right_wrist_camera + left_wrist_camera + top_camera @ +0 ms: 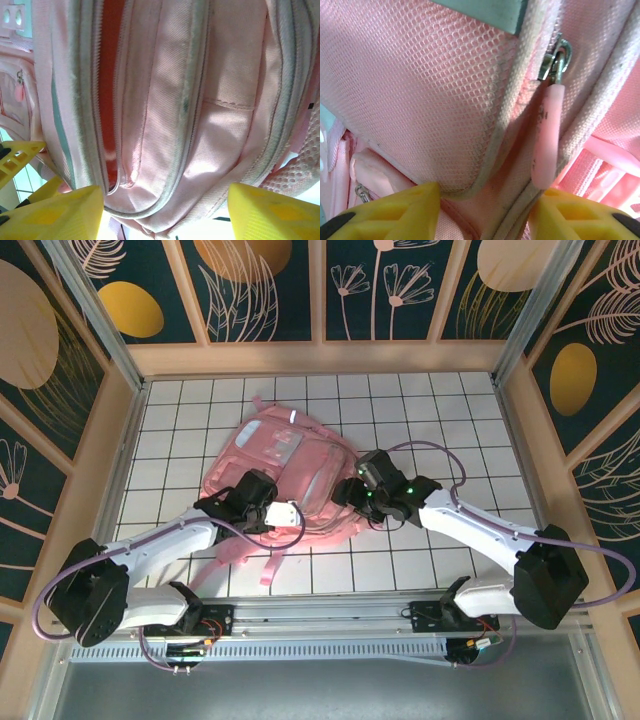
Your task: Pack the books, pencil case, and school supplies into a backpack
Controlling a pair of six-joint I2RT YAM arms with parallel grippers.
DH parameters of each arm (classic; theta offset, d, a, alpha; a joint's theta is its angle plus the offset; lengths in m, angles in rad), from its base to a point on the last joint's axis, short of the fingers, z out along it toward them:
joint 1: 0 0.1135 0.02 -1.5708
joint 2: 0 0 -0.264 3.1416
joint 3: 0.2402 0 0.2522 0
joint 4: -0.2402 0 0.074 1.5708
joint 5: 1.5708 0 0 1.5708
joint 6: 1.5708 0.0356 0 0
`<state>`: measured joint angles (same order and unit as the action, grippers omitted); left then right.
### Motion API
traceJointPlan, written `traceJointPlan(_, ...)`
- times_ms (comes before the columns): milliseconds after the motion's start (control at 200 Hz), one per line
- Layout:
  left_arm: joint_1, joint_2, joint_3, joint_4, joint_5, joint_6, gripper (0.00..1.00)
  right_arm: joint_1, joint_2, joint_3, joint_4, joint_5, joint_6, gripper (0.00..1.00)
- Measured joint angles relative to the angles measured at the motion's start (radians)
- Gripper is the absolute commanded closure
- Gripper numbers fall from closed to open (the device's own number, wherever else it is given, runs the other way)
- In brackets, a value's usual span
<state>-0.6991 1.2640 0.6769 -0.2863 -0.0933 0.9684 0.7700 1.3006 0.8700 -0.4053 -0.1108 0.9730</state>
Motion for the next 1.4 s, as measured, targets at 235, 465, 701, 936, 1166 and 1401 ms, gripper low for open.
traceJointPlan(235,0.031,-0.025,0.095,-0.106,0.163,0.006,0.46,0.0,0.0,0.0,-0.003,-0.01,-0.007,0.34)
traceJointPlan(465,0.057,0.007,0.151,-0.119,0.227,0.027,0.44,0.0,0.0,0.0,-0.002,-0.014,-0.007,0.34)
traceJointPlan(701,0.066,0.087,0.125,-0.06,0.244,0.034,0.42,0.0,0.0,0.0,-0.002,-0.014,-0.007,0.34)
traceJointPlan(936,0.066,0.117,0.073,0.048,0.242,0.034,0.43,0.0,0.0,0.0,-0.002,-0.014,-0.006,0.34)
traceJointPlan(1166,0.066,0.117,0.039,0.132,0.243,0.027,0.59,0.0,0.0,0.0,0.004,-0.015,-0.002,0.34)
traceJointPlan(1401,0.068,0.188,0.082,0.093,0.264,0.069,1.0,0.0,0.034,-0.002,0.048,-0.021,0.001,0.35)
